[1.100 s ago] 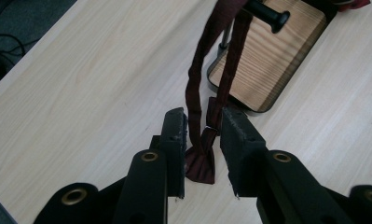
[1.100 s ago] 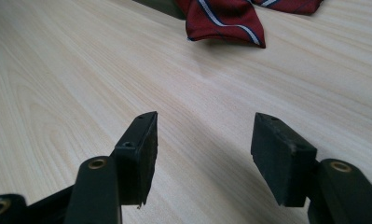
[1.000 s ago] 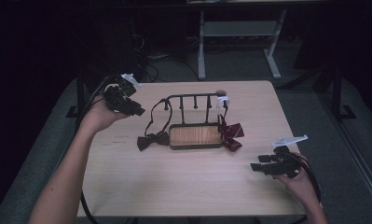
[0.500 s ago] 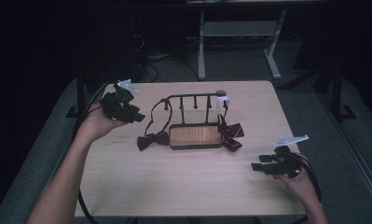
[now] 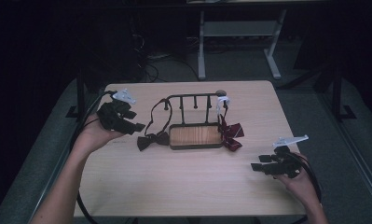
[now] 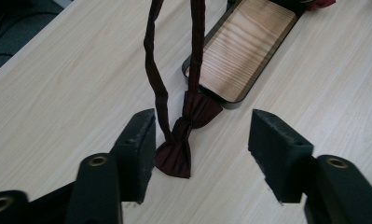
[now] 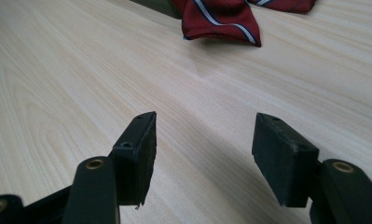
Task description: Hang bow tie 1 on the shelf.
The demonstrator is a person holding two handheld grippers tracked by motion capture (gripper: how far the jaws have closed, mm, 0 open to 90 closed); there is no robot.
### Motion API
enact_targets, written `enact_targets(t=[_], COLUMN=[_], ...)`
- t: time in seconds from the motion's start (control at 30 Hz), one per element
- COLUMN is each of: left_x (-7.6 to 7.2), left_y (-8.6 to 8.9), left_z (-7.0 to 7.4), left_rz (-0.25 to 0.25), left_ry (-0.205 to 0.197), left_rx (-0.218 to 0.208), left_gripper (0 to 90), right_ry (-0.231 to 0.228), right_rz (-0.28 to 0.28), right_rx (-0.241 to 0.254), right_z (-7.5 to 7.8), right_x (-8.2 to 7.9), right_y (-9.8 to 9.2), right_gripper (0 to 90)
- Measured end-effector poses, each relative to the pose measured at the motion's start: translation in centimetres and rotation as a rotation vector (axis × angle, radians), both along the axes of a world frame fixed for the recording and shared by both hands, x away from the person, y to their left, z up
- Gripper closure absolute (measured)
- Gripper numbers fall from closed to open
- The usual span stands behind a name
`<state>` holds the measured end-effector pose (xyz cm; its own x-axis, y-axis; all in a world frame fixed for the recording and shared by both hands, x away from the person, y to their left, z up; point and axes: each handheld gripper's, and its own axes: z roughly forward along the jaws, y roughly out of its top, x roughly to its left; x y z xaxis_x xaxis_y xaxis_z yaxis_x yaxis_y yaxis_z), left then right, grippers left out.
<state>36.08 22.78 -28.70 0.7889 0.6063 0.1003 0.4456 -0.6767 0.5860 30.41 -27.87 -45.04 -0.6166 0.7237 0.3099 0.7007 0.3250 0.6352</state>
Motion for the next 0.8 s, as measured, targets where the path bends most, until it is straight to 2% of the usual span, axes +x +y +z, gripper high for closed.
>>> enact_targets(t=[0.3,0.43,0.8], left_x=[-1.2,-1.7,-3.3], left_y=[0.5,0.8,1.5], left_z=[-1.0,-1.5,-3.8], left_rz=[0.008,0.015,0.027], left_ry=[-0.009,-0.016,-0.022], left_rx=[-0.037,-0.042,-0.064], left_gripper=[35.0,33.9,31.4], right_ry=[-0.001,0.004,-0.003], right_rz=[0.002,0.0,0.003], right_rx=[-0.003,0.0,-0.005], right_z=[0.0,0.0,0.0], right_x=[0.0,0.0,0.0], right_y=[0.0,0.1,0.1], right_gripper=[39.8,39.9,39.8])
